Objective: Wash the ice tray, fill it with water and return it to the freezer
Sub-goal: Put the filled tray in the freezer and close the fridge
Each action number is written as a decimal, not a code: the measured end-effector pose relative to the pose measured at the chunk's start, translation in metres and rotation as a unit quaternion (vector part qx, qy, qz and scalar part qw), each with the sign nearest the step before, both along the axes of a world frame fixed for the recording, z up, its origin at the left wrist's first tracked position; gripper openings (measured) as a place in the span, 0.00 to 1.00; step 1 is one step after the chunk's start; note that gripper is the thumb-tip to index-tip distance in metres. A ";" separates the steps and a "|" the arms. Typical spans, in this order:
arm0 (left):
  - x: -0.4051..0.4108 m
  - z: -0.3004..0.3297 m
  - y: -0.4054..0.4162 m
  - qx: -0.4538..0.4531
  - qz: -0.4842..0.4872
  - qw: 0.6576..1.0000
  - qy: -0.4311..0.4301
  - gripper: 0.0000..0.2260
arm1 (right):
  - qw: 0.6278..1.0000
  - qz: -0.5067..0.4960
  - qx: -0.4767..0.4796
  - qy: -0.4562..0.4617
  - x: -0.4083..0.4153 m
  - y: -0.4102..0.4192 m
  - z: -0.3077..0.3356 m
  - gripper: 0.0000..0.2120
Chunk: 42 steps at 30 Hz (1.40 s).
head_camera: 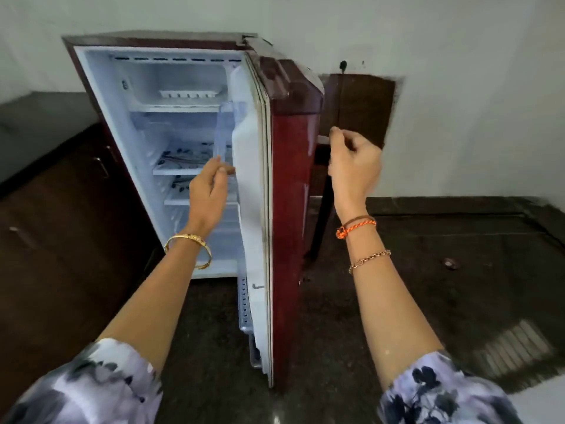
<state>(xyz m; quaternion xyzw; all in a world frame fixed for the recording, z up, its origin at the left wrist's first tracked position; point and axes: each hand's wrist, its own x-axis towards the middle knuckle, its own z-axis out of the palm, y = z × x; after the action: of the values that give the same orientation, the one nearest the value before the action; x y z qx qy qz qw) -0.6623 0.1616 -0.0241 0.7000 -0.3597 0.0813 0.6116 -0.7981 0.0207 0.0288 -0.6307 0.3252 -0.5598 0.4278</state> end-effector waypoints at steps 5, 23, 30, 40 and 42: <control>0.029 0.004 0.033 0.020 0.030 0.999 0.022 0.13 | 0.997 -0.011 -0.073 0.012 0.025 0.039 -0.005 0.12; 0.169 -0.010 0.130 -0.030 0.131 0.982 0.136 0.16 | 0.967 0.198 -0.126 -0.098 0.186 0.163 -0.039 0.17; 0.226 -0.018 0.167 -0.064 0.090 0.986 0.126 0.19 | 0.956 0.285 -0.058 -0.028 0.284 0.200 -0.043 0.25; 0.366 -0.030 0.163 0.023 0.121 0.986 0.110 0.28 | 0.946 0.318 -0.056 0.014 0.442 0.217 -0.047 0.31; 0.397 -0.035 0.157 0.025 0.123 0.987 0.104 0.26 | 0.950 0.307 -0.061 0.008 0.473 0.216 -0.050 0.31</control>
<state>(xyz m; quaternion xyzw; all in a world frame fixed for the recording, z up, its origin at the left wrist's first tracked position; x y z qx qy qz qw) -0.2650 0.3184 -0.0592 0.7587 -0.2068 0.0736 0.6133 -0.3249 0.2366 -0.0211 -0.7297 0.0840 -0.4149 0.5370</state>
